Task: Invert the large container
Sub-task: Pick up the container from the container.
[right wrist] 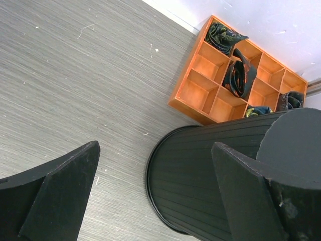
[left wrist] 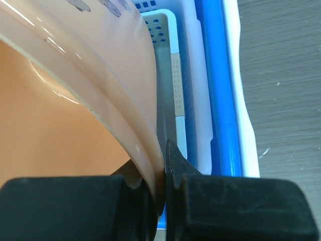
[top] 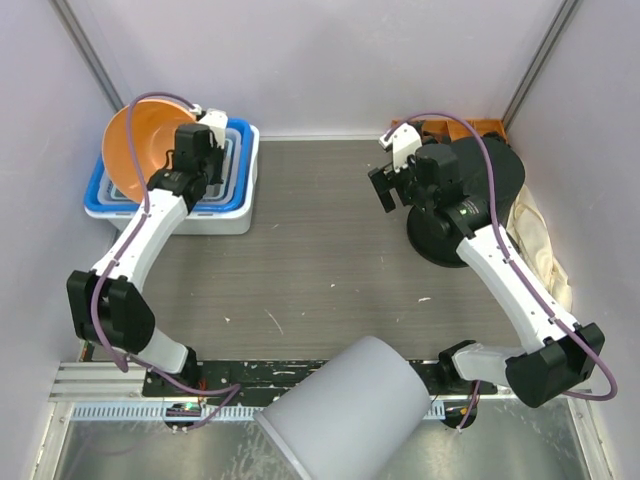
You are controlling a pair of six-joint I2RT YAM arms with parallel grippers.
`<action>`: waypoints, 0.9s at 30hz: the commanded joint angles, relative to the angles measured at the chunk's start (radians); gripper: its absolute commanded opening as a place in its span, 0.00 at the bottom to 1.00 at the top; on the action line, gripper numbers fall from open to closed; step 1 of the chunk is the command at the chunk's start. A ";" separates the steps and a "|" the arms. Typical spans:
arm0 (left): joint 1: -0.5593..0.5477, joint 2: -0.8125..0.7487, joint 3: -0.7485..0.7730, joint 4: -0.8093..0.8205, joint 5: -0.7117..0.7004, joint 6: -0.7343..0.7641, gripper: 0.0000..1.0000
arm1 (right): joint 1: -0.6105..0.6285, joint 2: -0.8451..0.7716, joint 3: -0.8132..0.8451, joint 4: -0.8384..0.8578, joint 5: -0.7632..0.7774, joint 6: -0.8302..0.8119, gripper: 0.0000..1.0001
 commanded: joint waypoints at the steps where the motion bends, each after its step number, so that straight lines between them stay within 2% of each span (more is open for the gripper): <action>1: -0.005 -0.073 0.130 -0.078 0.075 0.014 0.00 | -0.005 -0.045 0.028 0.011 -0.012 -0.033 1.00; 6: -0.006 -0.163 0.293 -0.202 0.122 0.102 0.00 | -0.005 -0.045 0.079 -0.094 -0.071 -0.129 1.00; 12: -0.005 -0.186 0.587 -0.404 0.298 0.084 0.00 | -0.017 -0.069 0.177 -0.202 -0.128 -0.175 1.00; 16: -0.004 -0.168 0.753 -0.539 0.465 0.009 0.00 | -0.047 -0.087 0.215 -0.235 -0.124 -0.195 1.00; 20: 0.002 -0.185 0.753 -0.554 0.718 -0.122 0.00 | -0.069 -0.111 0.221 -0.270 -0.105 -0.235 1.00; 22: 0.038 -0.193 0.696 -0.489 0.907 -0.240 0.00 | -0.103 -0.128 0.239 -0.265 -0.112 -0.211 1.00; 24: 0.097 -0.203 0.580 -0.326 1.108 -0.449 0.00 | -0.159 -0.138 0.276 -0.261 -0.165 -0.159 1.00; 26: 0.155 -0.211 0.410 -0.013 1.296 -0.785 0.00 | -0.204 -0.151 0.315 -0.276 -0.243 -0.117 1.00; 27: 0.172 -0.210 0.307 0.222 1.361 -0.977 0.00 | -0.223 -0.155 0.331 -0.287 -0.287 -0.102 1.00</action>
